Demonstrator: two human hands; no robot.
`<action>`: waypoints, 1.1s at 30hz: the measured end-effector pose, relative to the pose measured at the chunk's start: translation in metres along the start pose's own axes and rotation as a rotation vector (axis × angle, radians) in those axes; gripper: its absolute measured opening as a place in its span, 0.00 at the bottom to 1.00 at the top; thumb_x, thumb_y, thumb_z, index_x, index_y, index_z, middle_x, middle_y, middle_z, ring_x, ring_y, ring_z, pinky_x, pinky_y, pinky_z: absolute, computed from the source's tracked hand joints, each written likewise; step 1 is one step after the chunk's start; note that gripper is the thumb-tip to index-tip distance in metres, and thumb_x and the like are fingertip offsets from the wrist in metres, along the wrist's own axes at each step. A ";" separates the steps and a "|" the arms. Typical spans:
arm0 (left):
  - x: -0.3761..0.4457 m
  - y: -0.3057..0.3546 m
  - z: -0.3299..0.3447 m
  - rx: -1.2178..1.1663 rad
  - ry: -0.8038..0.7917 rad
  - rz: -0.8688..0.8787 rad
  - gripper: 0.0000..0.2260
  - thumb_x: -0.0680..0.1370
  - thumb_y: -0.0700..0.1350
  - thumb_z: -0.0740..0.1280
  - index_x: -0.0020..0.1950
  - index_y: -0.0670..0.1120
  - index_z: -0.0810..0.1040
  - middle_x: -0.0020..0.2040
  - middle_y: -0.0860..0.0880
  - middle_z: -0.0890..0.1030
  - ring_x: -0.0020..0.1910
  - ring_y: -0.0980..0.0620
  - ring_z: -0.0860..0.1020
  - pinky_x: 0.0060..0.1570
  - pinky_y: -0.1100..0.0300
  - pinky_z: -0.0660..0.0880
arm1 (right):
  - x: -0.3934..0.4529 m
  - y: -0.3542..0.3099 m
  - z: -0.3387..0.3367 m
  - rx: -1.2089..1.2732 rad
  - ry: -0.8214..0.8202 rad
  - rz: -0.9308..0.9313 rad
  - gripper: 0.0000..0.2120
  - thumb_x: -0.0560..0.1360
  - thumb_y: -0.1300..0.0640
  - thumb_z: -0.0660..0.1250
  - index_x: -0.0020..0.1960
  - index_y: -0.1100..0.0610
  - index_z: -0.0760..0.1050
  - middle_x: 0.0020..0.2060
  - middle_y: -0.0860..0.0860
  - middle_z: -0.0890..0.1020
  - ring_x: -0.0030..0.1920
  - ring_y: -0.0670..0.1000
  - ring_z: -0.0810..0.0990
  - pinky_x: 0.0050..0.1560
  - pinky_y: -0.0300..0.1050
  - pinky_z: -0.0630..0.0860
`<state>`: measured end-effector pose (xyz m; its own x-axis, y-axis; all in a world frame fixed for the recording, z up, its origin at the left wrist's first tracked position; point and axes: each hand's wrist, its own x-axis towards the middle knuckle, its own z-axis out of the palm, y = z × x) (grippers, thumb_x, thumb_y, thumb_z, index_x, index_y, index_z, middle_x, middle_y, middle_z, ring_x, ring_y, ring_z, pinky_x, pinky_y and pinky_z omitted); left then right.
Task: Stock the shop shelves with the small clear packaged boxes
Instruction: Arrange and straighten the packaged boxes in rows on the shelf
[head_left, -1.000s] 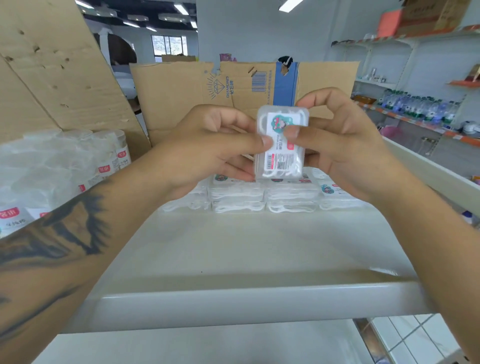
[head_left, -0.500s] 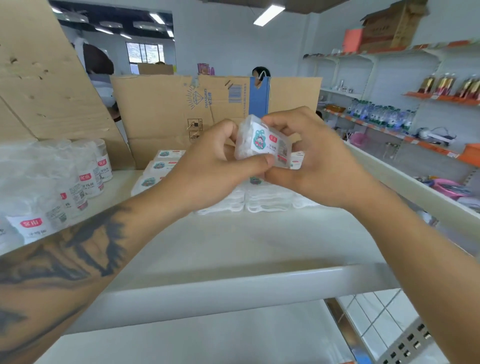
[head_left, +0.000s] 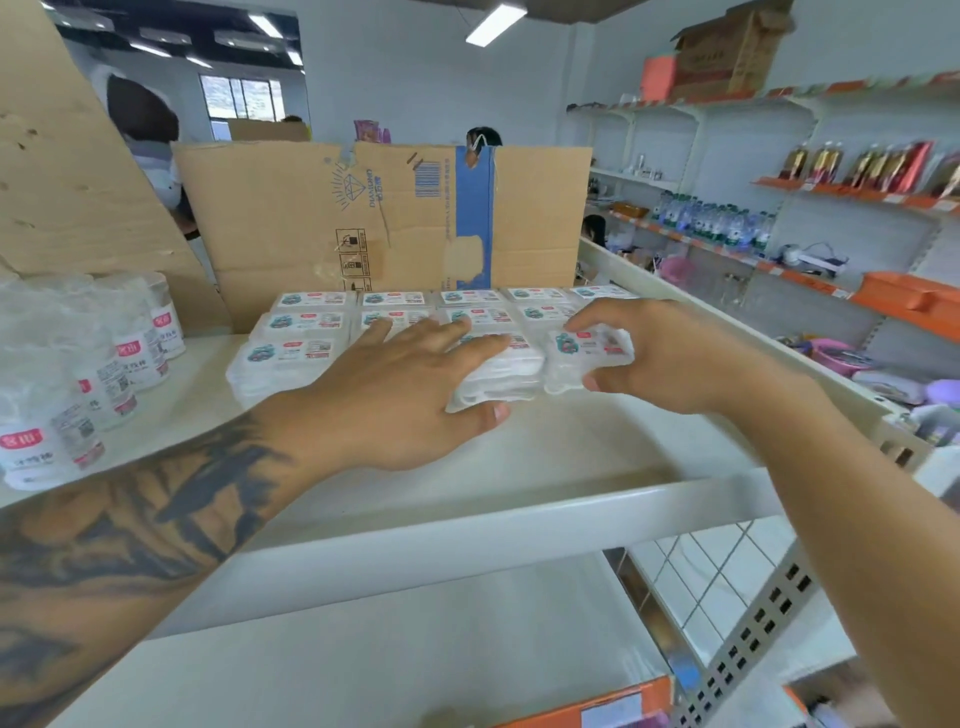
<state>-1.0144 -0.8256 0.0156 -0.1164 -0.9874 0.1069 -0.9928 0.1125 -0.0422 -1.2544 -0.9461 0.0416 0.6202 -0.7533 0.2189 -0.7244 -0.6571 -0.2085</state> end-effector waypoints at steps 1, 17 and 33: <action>0.001 -0.001 0.000 0.000 0.008 0.003 0.32 0.79 0.72 0.47 0.82 0.66 0.44 0.85 0.53 0.49 0.83 0.52 0.47 0.80 0.43 0.47 | 0.002 0.001 0.003 0.031 0.014 -0.005 0.22 0.74 0.52 0.76 0.65 0.40 0.76 0.67 0.44 0.78 0.65 0.50 0.76 0.65 0.46 0.71; 0.001 0.003 0.003 0.013 0.059 -0.013 0.33 0.79 0.72 0.51 0.82 0.65 0.47 0.84 0.53 0.52 0.83 0.52 0.49 0.80 0.43 0.46 | -0.007 0.007 0.028 0.182 0.065 -0.013 0.28 0.79 0.52 0.70 0.76 0.41 0.66 0.80 0.46 0.62 0.79 0.47 0.61 0.76 0.40 0.56; -0.085 0.059 0.039 0.176 0.339 -0.260 0.28 0.83 0.66 0.44 0.75 0.57 0.73 0.75 0.47 0.74 0.75 0.44 0.71 0.73 0.41 0.65 | -0.094 -0.035 0.099 -0.106 0.704 -0.130 0.25 0.83 0.35 0.54 0.66 0.48 0.81 0.71 0.54 0.77 0.73 0.59 0.73 0.73 0.62 0.64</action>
<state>-1.0616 -0.7391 -0.0351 0.1038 -0.8848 0.4542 -0.9736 -0.1837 -0.1354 -1.2577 -0.8552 -0.0660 0.3884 -0.4485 0.8050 -0.7056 -0.7066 -0.0533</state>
